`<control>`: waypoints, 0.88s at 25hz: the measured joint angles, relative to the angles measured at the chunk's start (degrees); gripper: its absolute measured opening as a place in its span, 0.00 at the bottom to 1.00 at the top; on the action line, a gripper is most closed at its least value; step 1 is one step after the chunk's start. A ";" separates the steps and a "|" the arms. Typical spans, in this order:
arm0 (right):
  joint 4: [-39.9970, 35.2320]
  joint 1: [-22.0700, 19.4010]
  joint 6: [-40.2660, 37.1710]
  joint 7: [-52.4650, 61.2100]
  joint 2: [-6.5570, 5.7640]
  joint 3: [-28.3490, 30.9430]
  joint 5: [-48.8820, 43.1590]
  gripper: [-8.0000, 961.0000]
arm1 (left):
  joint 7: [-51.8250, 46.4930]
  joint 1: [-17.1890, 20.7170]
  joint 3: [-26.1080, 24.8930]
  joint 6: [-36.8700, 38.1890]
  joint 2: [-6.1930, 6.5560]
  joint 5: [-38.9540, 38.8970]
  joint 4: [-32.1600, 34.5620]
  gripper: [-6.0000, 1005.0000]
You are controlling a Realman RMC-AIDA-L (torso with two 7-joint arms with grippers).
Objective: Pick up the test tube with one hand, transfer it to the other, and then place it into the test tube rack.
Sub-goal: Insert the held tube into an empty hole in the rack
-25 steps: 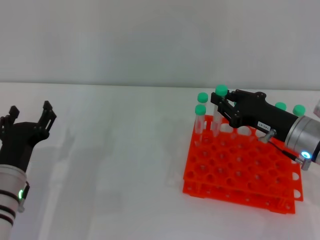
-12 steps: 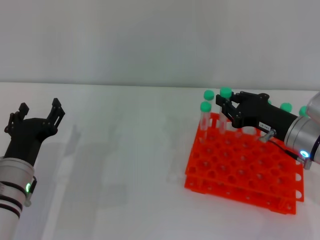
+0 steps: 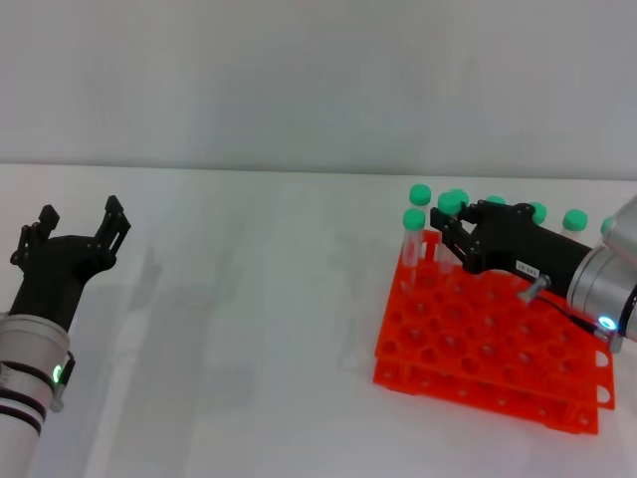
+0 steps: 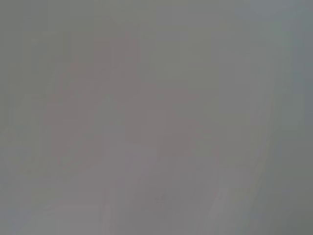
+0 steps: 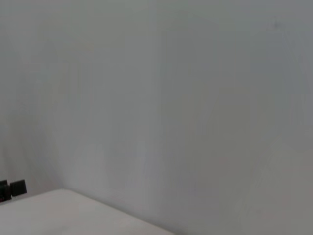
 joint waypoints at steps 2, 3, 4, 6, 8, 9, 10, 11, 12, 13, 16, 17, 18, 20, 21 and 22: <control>-0.08 -0.41 -0.18 0.00 0.00 -0.05 0.00 0.22 | -0.01 0.01 0.07 0.00 -0.02 0.00 0.06 0.85; -0.13 -0.60 -0.27 0.00 0.00 -0.10 0.00 0.22 | -0.02 0.01 0.11 0.00 -0.02 0.00 0.09 0.85; -0.18 -0.69 -0.28 0.00 0.00 -0.20 0.00 0.22 | -0.13 0.01 0.15 0.00 -0.03 0.00 0.13 0.85; -0.25 -0.78 -0.29 0.00 0.00 -0.37 0.00 0.22 | -0.61 0.01 0.23 0.00 -0.03 0.17 0.15 0.85; -0.27 -0.80 -0.23 0.00 0.00 -0.46 -0.03 0.22 | -1.18 0.01 0.33 0.00 -0.04 0.35 0.15 0.85; -0.27 -0.81 -0.20 0.00 0.00 -0.47 -0.07 0.22 | -1.44 0.02 0.37 0.00 -0.03 0.42 0.15 0.85; -0.27 -0.82 -0.17 0.00 0.00 -0.48 -0.15 0.22 | -1.58 0.01 0.38 0.00 -0.01 0.43 0.16 0.85; -0.26 -0.84 -0.12 0.00 0.00 -0.51 -0.24 0.22 | -1.61 0.02 0.39 0.00 -0.01 0.43 0.19 0.85; -0.25 -0.87 -0.08 0.01 0.00 -0.62 -0.27 0.22 | -1.63 0.01 0.40 0.00 0.00 0.44 0.24 0.85; -0.19 -0.91 -0.02 0.04 0.00 -0.82 -0.32 0.22 | -1.63 0.01 0.41 0.00 0.00 0.44 0.28 0.85; -0.27 -1.27 0.11 0.04 0.00 -1.91 -0.37 0.33 | -1.63 0.02 0.40 0.01 0.02 0.44 0.35 0.85; -0.36 -1.39 0.12 0.01 0.00 -2.04 -0.37 0.36 | -1.66 0.01 0.41 0.01 0.02 0.44 0.37 0.85; -0.39 -1.52 0.14 -0.02 0.00 -2.14 -0.37 0.39 | -1.72 0.01 0.40 0.01 0.03 0.44 0.37 0.85; -0.42 -1.73 0.16 -0.01 0.00 -2.16 -0.35 0.45 | -2.00 0.01 0.41 0.01 0.04 0.44 0.38 0.85; -0.42 -1.85 0.15 0.02 -0.02 -2.16 -0.29 0.47 | -2.18 0.01 0.41 0.01 0.06 0.44 0.37 0.85; -0.45 -2.05 0.09 0.10 -0.08 -2.10 -0.23 0.49 | -2.18 0.01 0.41 0.01 0.06 0.44 0.37 0.85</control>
